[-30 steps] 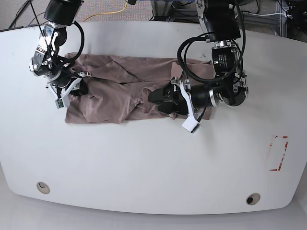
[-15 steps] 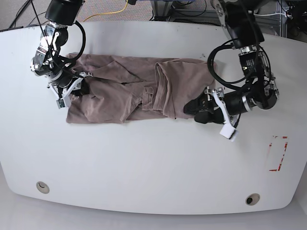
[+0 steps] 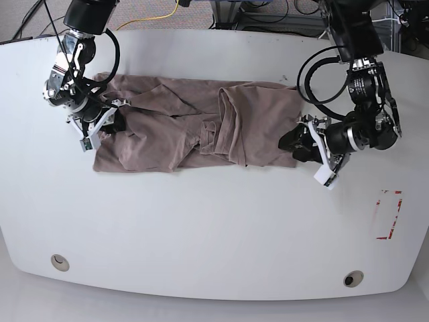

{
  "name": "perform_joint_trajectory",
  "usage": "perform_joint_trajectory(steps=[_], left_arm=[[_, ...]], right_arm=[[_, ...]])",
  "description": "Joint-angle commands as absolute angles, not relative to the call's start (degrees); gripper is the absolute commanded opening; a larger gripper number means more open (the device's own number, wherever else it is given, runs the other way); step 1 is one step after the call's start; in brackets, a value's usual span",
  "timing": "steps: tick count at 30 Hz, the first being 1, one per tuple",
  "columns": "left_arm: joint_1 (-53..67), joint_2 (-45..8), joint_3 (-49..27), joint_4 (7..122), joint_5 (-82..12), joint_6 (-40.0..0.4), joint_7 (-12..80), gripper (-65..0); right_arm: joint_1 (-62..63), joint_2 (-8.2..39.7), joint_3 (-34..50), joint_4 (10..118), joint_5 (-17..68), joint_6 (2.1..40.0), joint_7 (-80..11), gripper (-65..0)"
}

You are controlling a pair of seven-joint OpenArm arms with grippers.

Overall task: Layout the t-shirt on the table in an organized manner, then fold the t-shirt properly
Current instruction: 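Lower the folded end onto the shirt and open the left gripper, then grasp both ends of the folded strip with both grippers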

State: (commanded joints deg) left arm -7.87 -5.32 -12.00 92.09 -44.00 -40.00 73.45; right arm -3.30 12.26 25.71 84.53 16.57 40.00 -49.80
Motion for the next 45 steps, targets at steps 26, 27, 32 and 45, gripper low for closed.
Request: perform_joint_trajectory(steps=[26,27,32,45], left_arm=[[-5.23,-9.8,-0.31,78.64,-37.76,-40.0,61.85,-65.0],[-5.14,-9.8,-0.31,78.64,-37.76,-40.0,61.85,-65.0],[-5.14,-9.89,-0.31,78.64,-37.85,-40.0,61.85,-65.0],[-4.44,-13.49,-0.4,78.55,-37.93,-40.0,61.85,-65.0]], right_arm=[[-2.07,12.26,25.89,102.55,16.92,40.0,-58.77,-50.4],[-1.98,12.18,25.98,103.87,16.92,40.0,-59.65,-50.3],[-1.63,12.18,26.15,108.53,19.56,40.0,-66.07,-37.3],[-0.48,14.73,41.19,95.08,43.03,40.0,-73.19,-7.9]])
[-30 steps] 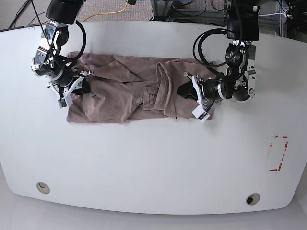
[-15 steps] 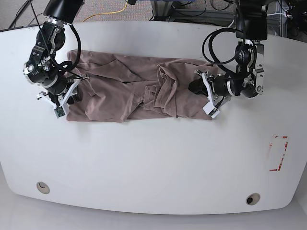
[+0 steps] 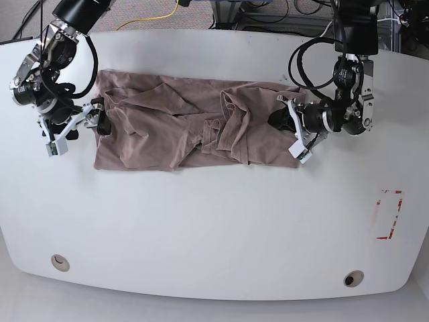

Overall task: Layout the t-shirt on the table in an organized manner, then fold the t-shirt properly
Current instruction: 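Grasp both ends of the folded strip with both grippers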

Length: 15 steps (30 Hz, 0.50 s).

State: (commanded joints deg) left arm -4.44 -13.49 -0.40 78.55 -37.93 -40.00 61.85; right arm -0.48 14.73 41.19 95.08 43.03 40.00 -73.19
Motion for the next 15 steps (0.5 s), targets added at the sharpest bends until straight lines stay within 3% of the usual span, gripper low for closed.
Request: perform_joint_trajectory(steps=[6,15], left_arm=[[-4.0,-13.85,-0.4,78.55,-37.85,-40.0,61.85,-65.0],[-3.74,-13.85,-0.4,78.64,-37.85,-40.0,62.02,-65.0]], right_arm=[[0.04,19.3,41.54,80.84,51.56,40.0,-73.27,-7.9],[0.04,20.62,41.1,72.13,53.14,40.0,-70.64,-7.9]])
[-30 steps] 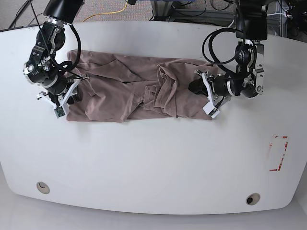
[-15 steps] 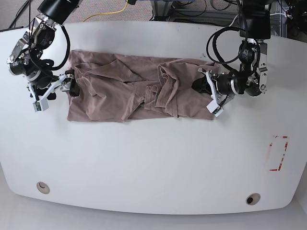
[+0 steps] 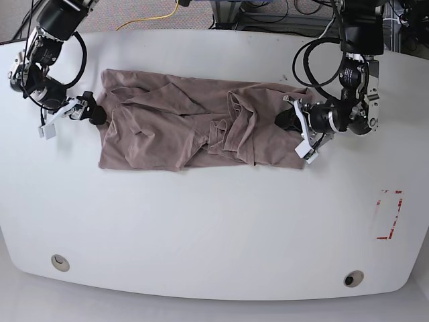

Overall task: Layout the t-shirt on the table in an organized manner, then fold the t-shirt properly
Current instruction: 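Grasp both ends of the folded strip with both grippers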

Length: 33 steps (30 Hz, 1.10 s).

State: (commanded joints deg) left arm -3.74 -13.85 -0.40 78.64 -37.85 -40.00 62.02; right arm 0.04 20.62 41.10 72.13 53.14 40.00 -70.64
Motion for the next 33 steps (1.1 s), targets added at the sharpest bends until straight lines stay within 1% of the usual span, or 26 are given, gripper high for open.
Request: perform_joint_trajectory(steps=[3,8,10,12,20,21,24,25,28,29,31,33], left_arm=[[-3.74,-13.85,-0.4,78.64,-37.93,-40.0,62.02,-65.0],[-3.74,-13.85,-0.4,78.73,-37.93,-40.0,62.02,-65.0],[-3.74,-13.85,-0.4,78.73,-37.93,-40.0,62.02,-65.0],[-3.74,-13.85,-0.4,78.73,-37.93,-40.0,62.02,-65.0],[-3.56,-13.67,-0.4,79.96,-37.93,-40.0,62.11,-65.0],[-3.47,-13.67,-0.4,80.13,-37.93,-40.0,62.11,-65.0],[-2.95,-13.58,-0.31,80.13,-37.93,-40.0,62.11,-65.0],[-2.95,-13.58,-0.31,80.22,-37.93,-40.0,62.11,-65.0],[-2.95,-13.41,-0.13,80.22,-37.93,-40.0,62.11,-65.0],[-2.95,-13.05,-0.13,80.22,-37.93,-40.0,62.11,-65.0],[-2.95,-12.18,-0.13,80.13,-37.76,-40.0,62.11,-65.0],[-2.95,-11.38,-0.13,80.13,-37.67,-40.0,62.11,-65.0]], right_arm=[[-0.22,20.18,40.92,71.6,53.23,40.0,-70.73,-7.9],[-0.31,18.33,35.3,72.04,53.49,40.0,-70.81,-8.1],[-0.31,17.27,34.86,73.27,53.49,40.0,-70.81,-8.1],[-0.31,15.08,33.98,74.42,53.23,40.0,-70.81,-8.1],[-0.22,12.7,32.22,75.03,53.05,40.0,-70.81,-8.4],[-0.13,12.53,32.22,75.03,53.05,40.0,-70.81,-9.5],[-0.04,12.62,32.22,75.03,53.05,40.0,-70.55,-20.3],[0.04,12.62,32.22,75.03,53.05,40.0,-70.55,-28.9],[0.31,12.79,32.22,75.65,52.97,40.0,-70.55,-50.9],[0.84,13.32,32.22,76.35,52.97,40.0,-70.55,-60.9],[1.1,14.46,32.13,77.14,52.88,40.0,-70.55,-65.0],[1.27,15.6,32.04,78.11,52.88,40.0,-70.55,-63.7]])
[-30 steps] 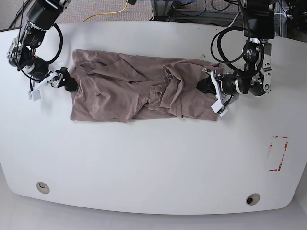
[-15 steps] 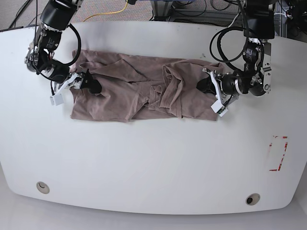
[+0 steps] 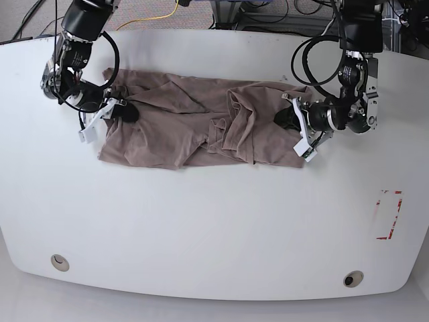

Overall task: Layout the t-shirt on the table in an organized manner, then fold the t-shirt properly
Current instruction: 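Grasp both ends of the folded strip with both grippers, then push both strip ends inward toward each other with both grippers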

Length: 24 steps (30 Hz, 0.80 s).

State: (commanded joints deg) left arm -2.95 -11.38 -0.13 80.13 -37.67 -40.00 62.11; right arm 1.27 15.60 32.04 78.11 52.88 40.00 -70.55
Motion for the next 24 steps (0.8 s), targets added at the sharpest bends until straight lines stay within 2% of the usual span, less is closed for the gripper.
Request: perform_joint_trajectory(steps=[3,11,15,24], left_arm=[[-2.95,-10.51,0.48,80.13,-37.67,-40.0,62.2,-65.0],[-3.21,-9.54,8.4,80.04,-37.67,-40.0,62.11,-65.0],[-3.21,-7.25,9.54,80.04,-37.67,-40.0,62.11,-65.0],[-4.26,-6.29,10.77,79.69,-37.58,-40.0,61.85,-65.0]], right_arm=[[1.27,16.84,32.13,80.4,52.88,40.0,-70.55,-63.6],[-0.4,20.09,32.13,93.76,53.41,40.0,-73.89,-64.2],[-0.84,20.0,31.52,100.18,53.49,40.0,-76.18,-64.2],[-3.12,18.68,23.16,111.52,53.41,40.0,-76.35,-64.2]])
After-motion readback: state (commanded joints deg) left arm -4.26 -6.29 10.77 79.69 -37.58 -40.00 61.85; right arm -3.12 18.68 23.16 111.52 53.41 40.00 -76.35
